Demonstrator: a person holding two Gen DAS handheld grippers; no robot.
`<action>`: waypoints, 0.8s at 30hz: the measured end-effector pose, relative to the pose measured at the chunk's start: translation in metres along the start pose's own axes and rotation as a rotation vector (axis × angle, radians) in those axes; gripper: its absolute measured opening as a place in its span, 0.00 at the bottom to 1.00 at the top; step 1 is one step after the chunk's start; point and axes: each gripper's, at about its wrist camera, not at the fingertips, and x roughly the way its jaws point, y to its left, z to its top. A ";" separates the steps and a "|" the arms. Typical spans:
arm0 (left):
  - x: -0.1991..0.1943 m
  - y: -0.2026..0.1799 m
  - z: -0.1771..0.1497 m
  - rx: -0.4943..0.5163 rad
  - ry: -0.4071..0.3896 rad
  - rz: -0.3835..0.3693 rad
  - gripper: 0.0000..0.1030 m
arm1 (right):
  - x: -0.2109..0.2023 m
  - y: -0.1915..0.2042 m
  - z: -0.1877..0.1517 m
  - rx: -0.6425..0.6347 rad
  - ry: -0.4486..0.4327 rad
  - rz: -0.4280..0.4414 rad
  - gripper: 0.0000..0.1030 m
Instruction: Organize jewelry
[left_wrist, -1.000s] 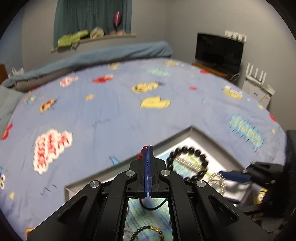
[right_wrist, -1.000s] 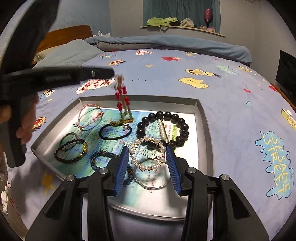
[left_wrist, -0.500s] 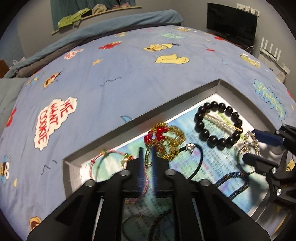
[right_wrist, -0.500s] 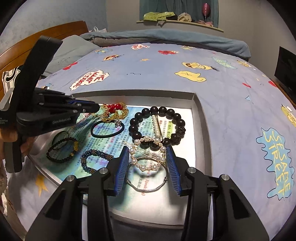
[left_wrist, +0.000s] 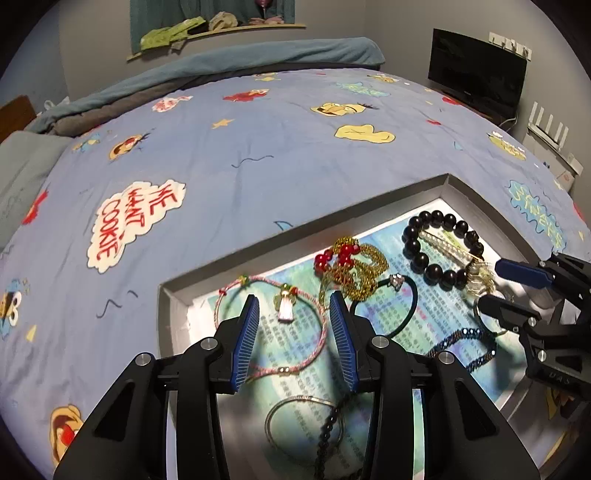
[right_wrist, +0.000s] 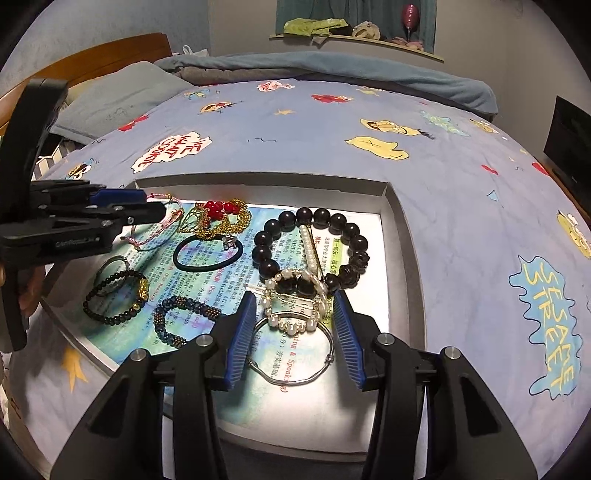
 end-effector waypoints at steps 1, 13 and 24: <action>-0.001 0.000 -0.001 -0.001 -0.001 0.003 0.40 | 0.000 0.000 0.000 0.006 0.001 0.004 0.44; -0.042 0.005 -0.016 -0.021 -0.068 -0.001 0.40 | -0.039 0.001 -0.005 0.036 -0.067 0.007 0.50; -0.105 0.002 -0.059 -0.037 -0.158 -0.014 0.56 | -0.071 0.007 -0.022 0.039 -0.080 -0.011 0.56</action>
